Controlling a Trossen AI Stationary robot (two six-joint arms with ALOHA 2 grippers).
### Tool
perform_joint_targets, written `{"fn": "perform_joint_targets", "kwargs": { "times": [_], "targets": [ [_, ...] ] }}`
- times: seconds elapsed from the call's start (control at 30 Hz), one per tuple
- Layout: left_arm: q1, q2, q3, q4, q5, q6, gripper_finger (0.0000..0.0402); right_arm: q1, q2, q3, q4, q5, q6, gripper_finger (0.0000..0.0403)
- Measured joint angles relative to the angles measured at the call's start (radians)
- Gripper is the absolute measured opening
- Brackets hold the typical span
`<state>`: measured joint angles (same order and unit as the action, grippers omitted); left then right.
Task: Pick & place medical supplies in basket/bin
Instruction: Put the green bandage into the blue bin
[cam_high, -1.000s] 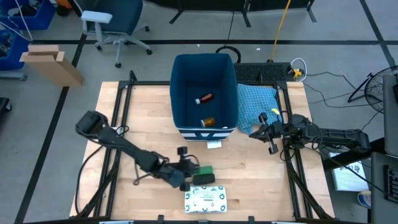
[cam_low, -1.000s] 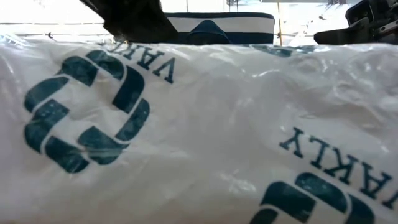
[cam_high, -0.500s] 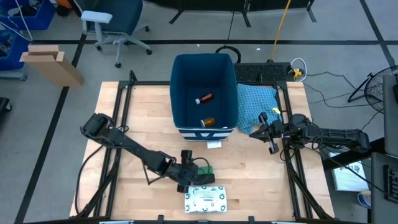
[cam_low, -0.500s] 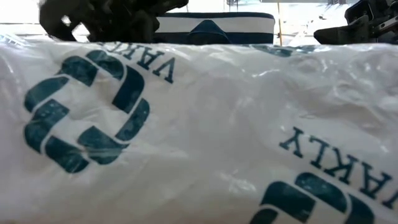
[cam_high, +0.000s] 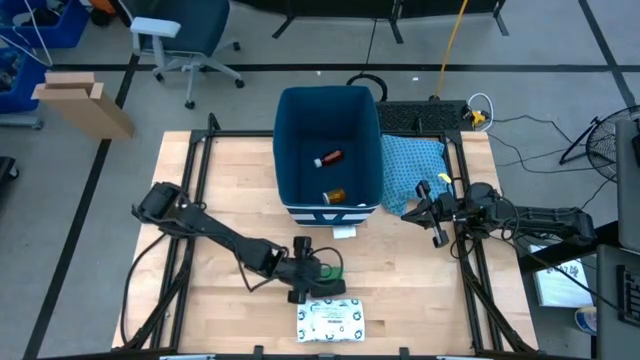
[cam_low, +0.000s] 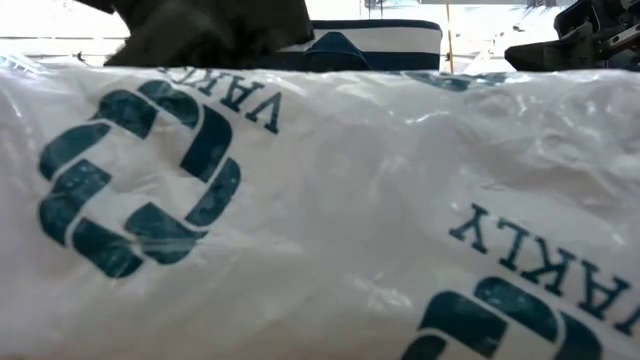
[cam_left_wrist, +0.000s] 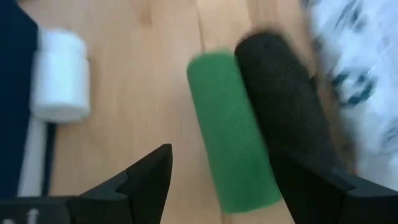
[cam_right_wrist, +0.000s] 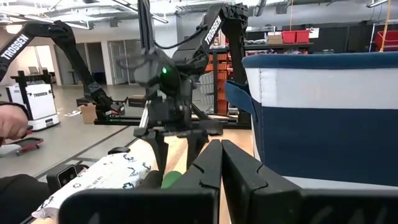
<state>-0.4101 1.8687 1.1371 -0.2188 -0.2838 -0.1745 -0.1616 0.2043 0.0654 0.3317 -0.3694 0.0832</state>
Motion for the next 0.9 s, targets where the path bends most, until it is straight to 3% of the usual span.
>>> {"fn": "perform_joint_targets", "kwargs": {
  "times": [0.27,0.57,0.7,0.9],
  "targets": [
    [0.022,0.095,-0.001,0.041,0.079,-0.019,0.0273,0.000,0.000,0.000,-0.007,0.000,-0.005,0.0000],
    [0.034,0.099,0.001,0.042,0.105,0.009,0.0267,0.000,0.007,0.000,-0.007,0.001,-0.016,0.0000],
    [0.035,0.100,0.001,0.043,0.110,0.016,0.0220,0.000,0.007,0.000,-0.007,0.001,-0.016,0.0000],
    [0.046,0.080,-0.002,0.022,0.134,0.056,0.0110,0.000,0.007,0.000,-0.007,0.001,-0.016,0.0000]
  ]
}}
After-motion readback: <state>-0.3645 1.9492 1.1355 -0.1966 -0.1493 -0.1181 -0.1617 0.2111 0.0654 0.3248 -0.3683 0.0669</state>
